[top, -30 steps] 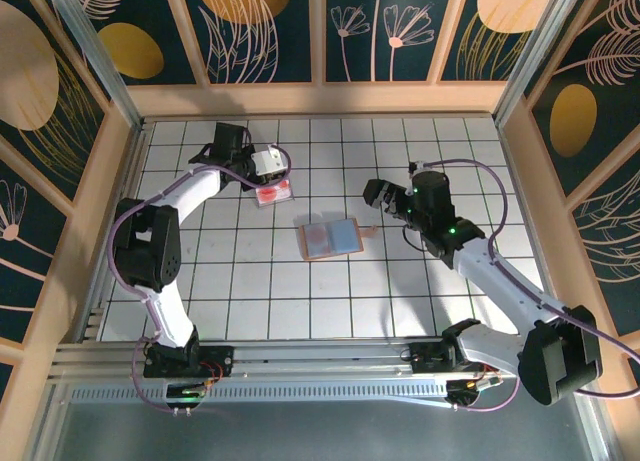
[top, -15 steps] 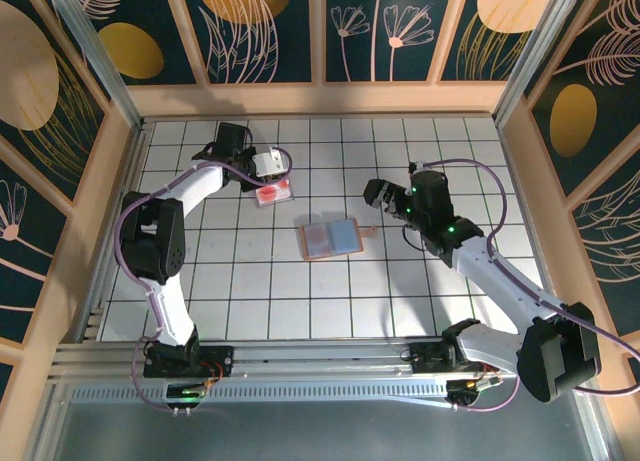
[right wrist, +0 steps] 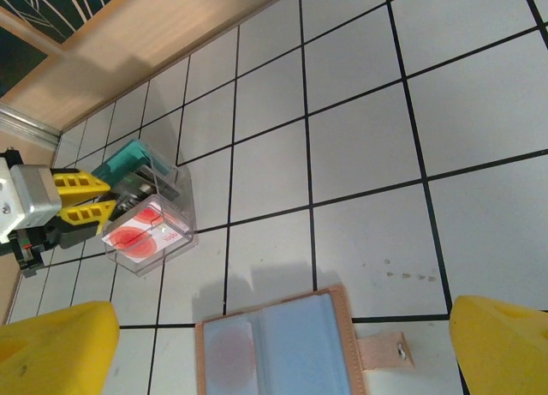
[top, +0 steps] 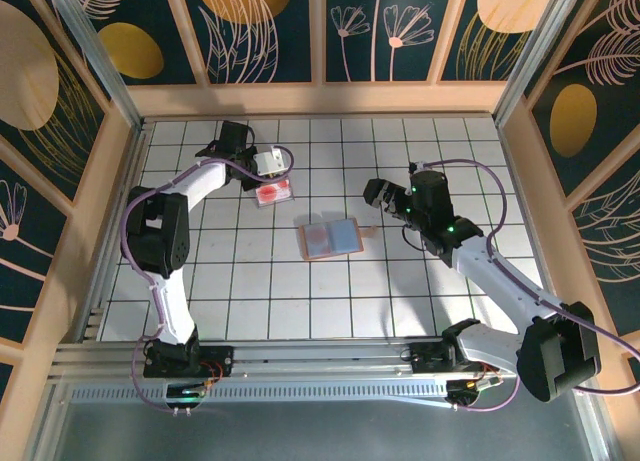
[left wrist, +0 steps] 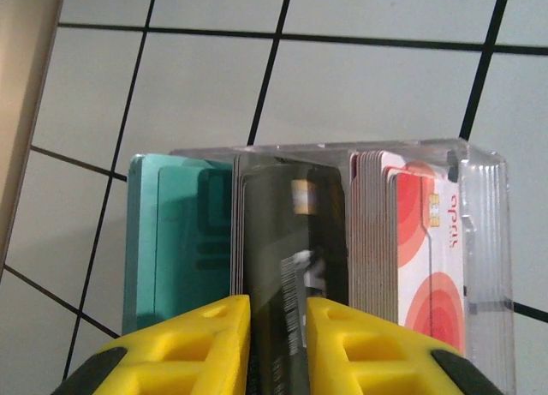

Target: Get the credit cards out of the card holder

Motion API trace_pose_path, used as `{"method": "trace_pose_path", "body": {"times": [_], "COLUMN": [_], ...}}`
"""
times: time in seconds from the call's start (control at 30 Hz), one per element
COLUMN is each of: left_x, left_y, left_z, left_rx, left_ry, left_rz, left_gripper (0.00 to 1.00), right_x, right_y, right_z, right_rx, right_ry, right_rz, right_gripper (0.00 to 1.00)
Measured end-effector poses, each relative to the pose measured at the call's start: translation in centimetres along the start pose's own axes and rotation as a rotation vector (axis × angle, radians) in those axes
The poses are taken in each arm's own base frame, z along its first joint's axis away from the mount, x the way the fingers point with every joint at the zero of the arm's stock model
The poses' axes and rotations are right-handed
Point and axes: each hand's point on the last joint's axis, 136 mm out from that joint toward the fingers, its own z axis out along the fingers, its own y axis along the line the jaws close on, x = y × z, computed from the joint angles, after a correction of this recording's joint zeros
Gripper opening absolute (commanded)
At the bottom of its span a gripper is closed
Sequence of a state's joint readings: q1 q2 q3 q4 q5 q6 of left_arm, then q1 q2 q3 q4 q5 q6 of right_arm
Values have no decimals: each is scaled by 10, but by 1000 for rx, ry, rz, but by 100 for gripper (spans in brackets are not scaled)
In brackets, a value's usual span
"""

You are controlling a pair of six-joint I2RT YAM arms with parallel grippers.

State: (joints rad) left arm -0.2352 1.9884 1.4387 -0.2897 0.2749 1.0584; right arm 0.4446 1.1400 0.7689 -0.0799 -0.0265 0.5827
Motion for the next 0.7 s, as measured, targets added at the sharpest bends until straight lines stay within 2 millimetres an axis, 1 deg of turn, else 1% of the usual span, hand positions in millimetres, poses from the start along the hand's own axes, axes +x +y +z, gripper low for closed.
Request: {"method": "trace_pose_path", "body": {"times": [0.17,0.47,0.5,0.6,0.7], "left_x": [5,1,-1,-13,-29], "left_y": [-2,2,3,9,17], "left_z": [4,0,-3,-22,-50], "left_rx": [5,-5,-10,-42,-97], "left_ry": [20,10,5,-28,-79], "left_rz": [-4,-20,-23,-33,-39], "left_gripper": [24,24,24,25,26], "right_x": [2,6,7,9,12], "right_y": [-1,1,0,-1,-1], "right_z": [2,4,5,7,9], "right_rx": [2,-9,-7,-2,-1], "right_ry": [9,27,30,41,49], "right_rz": [3,2,2,0,-4], "right_gripper": [99,99,99,99,99]}}
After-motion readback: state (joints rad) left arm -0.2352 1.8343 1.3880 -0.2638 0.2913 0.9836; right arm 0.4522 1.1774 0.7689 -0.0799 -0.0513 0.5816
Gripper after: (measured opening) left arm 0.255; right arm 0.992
